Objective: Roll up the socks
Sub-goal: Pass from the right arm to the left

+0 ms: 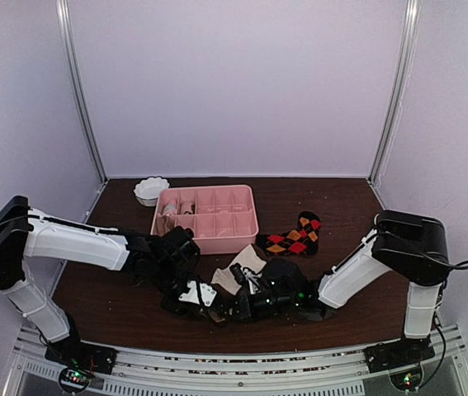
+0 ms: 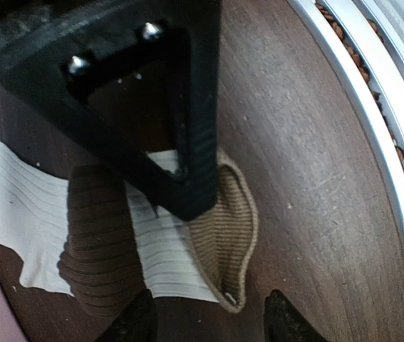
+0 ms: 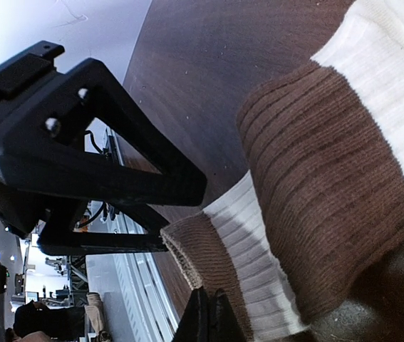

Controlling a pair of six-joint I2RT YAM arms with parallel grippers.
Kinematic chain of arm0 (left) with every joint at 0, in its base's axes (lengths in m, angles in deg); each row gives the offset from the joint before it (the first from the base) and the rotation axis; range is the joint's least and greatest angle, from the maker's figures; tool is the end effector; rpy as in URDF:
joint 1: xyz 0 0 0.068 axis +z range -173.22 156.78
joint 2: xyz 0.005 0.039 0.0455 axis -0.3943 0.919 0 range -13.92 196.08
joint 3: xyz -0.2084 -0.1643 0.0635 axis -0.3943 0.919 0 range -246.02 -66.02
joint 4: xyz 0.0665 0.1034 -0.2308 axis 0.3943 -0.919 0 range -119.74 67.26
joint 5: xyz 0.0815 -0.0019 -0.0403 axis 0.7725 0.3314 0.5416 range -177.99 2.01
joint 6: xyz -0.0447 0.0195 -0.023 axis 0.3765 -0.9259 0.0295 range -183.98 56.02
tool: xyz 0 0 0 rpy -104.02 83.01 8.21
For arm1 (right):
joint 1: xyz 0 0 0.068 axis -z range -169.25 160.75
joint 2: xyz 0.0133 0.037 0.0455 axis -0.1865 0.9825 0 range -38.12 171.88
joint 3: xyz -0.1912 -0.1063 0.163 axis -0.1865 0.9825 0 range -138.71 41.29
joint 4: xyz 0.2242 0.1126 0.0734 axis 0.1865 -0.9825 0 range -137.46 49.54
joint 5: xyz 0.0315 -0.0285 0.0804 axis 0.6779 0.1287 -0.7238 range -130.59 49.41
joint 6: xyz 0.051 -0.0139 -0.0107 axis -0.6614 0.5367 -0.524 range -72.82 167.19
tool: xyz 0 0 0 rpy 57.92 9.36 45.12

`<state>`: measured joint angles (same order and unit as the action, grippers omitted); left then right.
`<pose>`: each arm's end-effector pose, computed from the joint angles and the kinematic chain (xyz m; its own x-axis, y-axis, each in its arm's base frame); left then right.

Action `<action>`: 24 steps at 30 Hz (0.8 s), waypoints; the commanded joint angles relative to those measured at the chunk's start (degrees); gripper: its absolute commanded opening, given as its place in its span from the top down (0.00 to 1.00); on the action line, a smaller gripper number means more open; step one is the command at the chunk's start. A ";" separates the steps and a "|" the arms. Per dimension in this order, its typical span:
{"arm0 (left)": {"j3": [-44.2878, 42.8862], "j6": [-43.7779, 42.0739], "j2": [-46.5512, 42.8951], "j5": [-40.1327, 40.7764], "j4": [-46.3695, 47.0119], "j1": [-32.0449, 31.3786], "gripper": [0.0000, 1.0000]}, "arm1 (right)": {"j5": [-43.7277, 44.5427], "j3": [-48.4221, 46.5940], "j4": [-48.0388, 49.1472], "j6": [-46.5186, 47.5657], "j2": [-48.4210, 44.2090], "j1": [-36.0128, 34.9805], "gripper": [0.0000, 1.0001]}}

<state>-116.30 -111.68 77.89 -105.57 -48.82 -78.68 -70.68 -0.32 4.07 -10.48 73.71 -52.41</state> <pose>0.1570 -0.2471 0.1600 0.2763 0.8422 -0.4629 0.9601 -0.2635 0.0938 0.1430 0.3221 0.1029 -0.9293 -0.2174 -0.2984 -0.3567 0.3201 0.8777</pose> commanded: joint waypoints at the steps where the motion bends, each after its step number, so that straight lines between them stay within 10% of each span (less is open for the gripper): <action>1: -0.70 1.64 -1.14 -0.63 3.97 -0.08 0.49 | -1.50 -0.29 1.16 -0.58 1.05 0.36 1.00; 24: 1.69 3.89 1.03 -2.89 3.50 -1.13 0.61 | -0.85 -0.21 4.50 -2.81 2.08 0.51 1.00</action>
<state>-115.97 -109.27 78.30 -106.95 -46.68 -79.16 -71.66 -0.34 6.17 -12.87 75.04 -52.23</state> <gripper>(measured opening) 0.410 0.008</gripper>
